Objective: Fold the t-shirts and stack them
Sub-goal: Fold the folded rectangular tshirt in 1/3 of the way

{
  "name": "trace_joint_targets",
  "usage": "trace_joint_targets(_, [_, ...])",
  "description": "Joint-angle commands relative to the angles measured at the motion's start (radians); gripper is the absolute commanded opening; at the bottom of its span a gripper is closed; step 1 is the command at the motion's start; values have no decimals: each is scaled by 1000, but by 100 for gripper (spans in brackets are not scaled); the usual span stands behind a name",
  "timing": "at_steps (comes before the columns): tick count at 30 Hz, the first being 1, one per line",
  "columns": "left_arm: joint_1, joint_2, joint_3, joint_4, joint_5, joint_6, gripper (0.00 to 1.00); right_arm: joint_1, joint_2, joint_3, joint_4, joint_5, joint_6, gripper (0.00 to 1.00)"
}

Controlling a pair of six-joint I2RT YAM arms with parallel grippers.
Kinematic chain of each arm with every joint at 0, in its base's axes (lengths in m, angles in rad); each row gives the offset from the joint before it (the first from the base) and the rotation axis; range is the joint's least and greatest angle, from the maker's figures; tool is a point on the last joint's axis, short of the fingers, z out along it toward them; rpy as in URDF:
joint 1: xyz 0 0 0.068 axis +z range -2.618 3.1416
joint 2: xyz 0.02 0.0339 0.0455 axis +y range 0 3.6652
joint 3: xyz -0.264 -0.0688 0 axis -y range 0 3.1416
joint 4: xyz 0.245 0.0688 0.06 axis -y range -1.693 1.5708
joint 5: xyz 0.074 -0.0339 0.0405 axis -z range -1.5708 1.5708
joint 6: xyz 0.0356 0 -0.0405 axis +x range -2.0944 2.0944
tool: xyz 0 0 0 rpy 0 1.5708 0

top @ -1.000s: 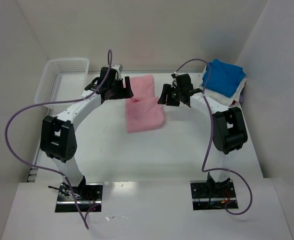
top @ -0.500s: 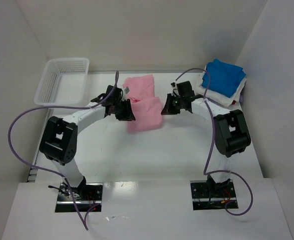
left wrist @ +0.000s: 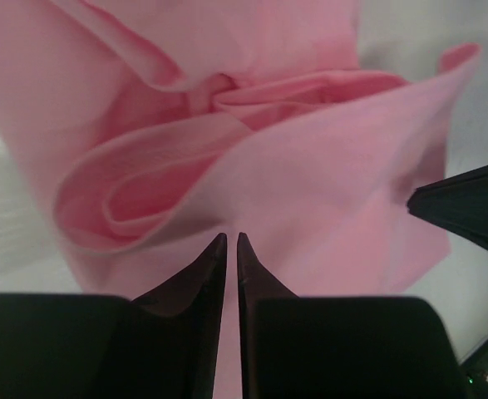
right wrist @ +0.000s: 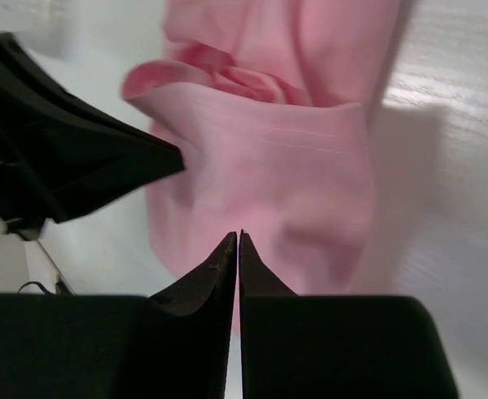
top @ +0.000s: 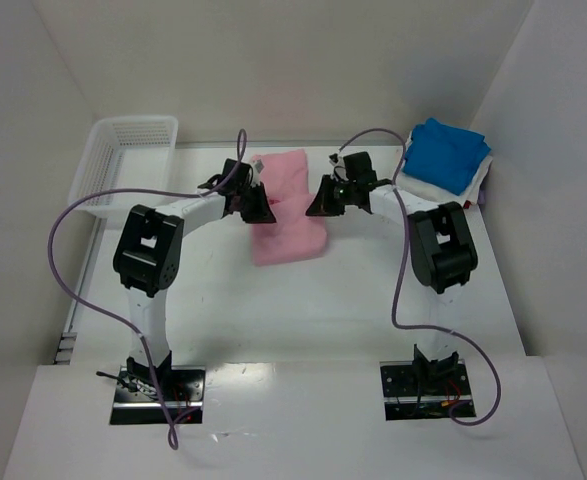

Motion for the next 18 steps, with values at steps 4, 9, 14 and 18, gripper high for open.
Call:
trace_joint_targets(4, [43,33,46,42,-86,-4,16,1,118,78,25,26,-17,7])
trace_joint_targets(9, [69,48,46,33,-101,-4,16,1,139,95,14,82,-33,7])
trace_joint_targets(14, [83,57,37,28,-101,7,16,-8,149,85,10,94,-38,7])
trace_joint_targets(18, [83,41,37,9,-110,21,16,-17,114,99,-4,114,-48,14])
